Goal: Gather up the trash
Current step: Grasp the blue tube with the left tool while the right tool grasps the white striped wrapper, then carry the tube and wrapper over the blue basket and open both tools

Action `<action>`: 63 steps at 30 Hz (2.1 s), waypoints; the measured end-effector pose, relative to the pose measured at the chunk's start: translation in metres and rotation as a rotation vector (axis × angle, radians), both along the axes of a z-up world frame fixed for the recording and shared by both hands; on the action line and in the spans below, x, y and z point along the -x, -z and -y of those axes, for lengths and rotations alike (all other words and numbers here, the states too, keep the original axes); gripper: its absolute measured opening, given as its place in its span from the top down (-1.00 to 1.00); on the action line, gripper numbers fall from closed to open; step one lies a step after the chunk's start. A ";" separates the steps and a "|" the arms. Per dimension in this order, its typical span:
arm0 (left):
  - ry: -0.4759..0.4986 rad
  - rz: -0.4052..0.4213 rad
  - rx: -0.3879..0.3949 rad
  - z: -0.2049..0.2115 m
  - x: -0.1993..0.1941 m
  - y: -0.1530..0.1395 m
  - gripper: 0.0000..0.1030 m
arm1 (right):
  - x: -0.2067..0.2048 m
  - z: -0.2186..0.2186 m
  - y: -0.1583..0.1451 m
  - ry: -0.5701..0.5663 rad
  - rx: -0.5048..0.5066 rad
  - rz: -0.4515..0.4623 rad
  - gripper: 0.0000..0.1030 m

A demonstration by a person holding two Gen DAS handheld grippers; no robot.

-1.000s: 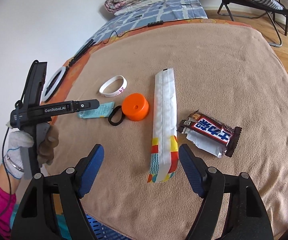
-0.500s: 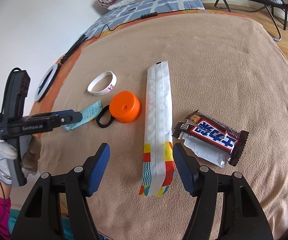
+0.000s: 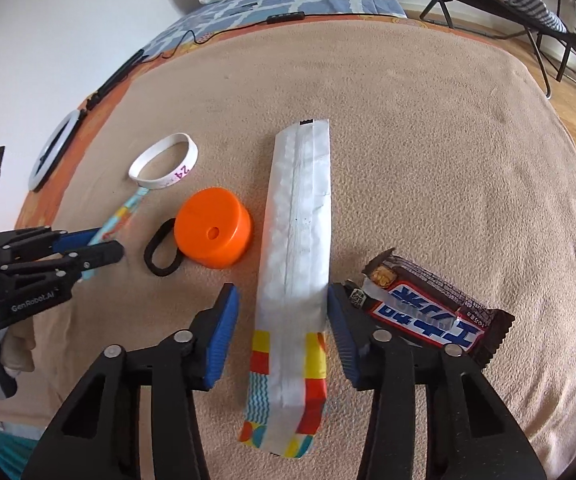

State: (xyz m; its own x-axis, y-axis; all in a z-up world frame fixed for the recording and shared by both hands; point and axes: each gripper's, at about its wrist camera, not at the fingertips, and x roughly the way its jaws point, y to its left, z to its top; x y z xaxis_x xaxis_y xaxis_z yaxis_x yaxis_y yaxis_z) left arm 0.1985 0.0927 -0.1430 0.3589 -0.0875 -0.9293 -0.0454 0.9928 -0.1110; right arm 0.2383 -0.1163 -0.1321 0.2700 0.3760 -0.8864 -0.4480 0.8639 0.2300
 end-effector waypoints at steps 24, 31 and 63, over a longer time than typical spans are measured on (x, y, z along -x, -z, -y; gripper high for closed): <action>0.022 0.107 0.071 0.018 0.065 -0.058 0.91 | 0.052 0.026 -0.063 -0.027 -0.144 0.113 0.78; 0.053 0.129 0.072 0.037 0.105 -0.070 0.91 | 0.090 0.033 -0.080 -0.081 -0.188 0.124 0.78; 0.121 -0.007 0.120 0.099 0.269 0.007 0.91 | 0.279 0.047 -0.015 -0.431 -0.090 0.059 0.78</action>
State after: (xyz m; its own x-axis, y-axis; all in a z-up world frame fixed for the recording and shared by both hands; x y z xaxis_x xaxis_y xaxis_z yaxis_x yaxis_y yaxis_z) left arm -0.0700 -0.0067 -0.1505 0.3330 -0.2397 -0.9119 0.0724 0.9708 -0.2288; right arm -0.0410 -0.1632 -0.1173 0.1210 0.5403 -0.8327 -0.7774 0.5732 0.2589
